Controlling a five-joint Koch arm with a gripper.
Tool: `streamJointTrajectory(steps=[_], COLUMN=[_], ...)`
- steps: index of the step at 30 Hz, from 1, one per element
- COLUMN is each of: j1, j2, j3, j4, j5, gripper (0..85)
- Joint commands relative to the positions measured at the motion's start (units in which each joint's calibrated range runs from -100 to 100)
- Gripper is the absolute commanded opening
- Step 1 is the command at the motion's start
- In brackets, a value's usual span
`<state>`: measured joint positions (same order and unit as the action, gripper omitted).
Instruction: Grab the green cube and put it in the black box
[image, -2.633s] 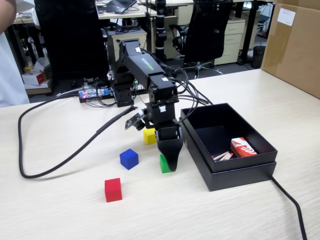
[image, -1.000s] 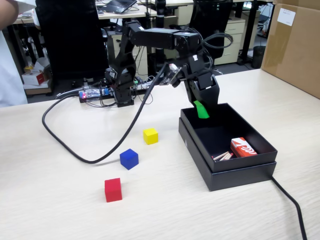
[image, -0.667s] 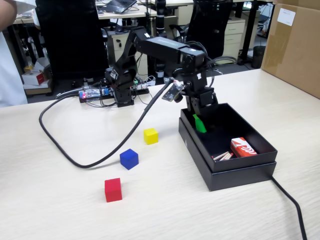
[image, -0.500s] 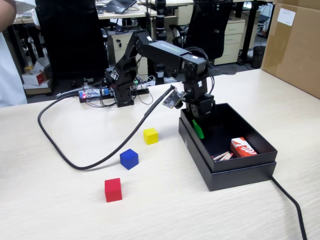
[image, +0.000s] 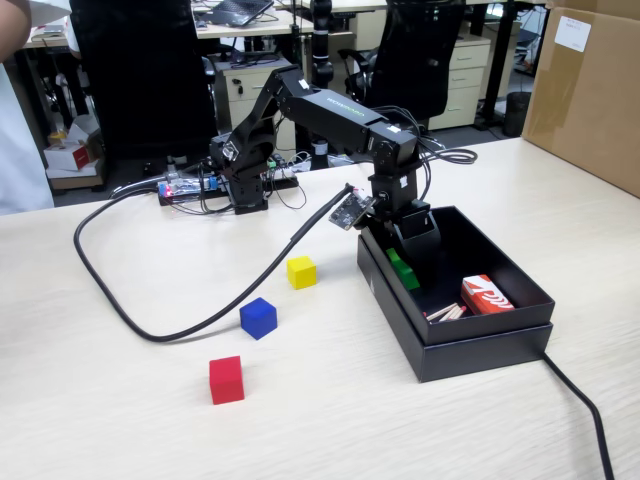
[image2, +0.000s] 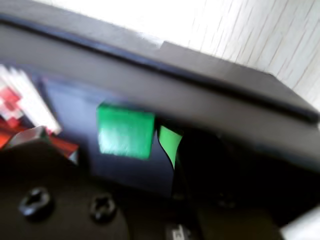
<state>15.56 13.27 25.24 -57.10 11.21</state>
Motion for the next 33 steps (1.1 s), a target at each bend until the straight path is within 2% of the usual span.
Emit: streamJointTrajectory(steps=[1,8,16,20,23,28,33], j1=[-0.1,-2.7,-9.5,-12.7,-14.8,-17.2,-18.0], j2=[-14.2,-38.5,-71.6,-88.6,-100.0,-110.9,-111.9], j3=[3.0,0.0,-24.3,-39.2,-49.8,-66.7,-81.7], j4=[1.6,1.6,7.6,11.1,13.2,19.6,27.3], j5=[-0.3,-0.5,-7.9,-9.8,-9.9,-10.4,-11.3], gripper=[46.3,46.1,46.1,46.1,46.3,46.7,50.8])
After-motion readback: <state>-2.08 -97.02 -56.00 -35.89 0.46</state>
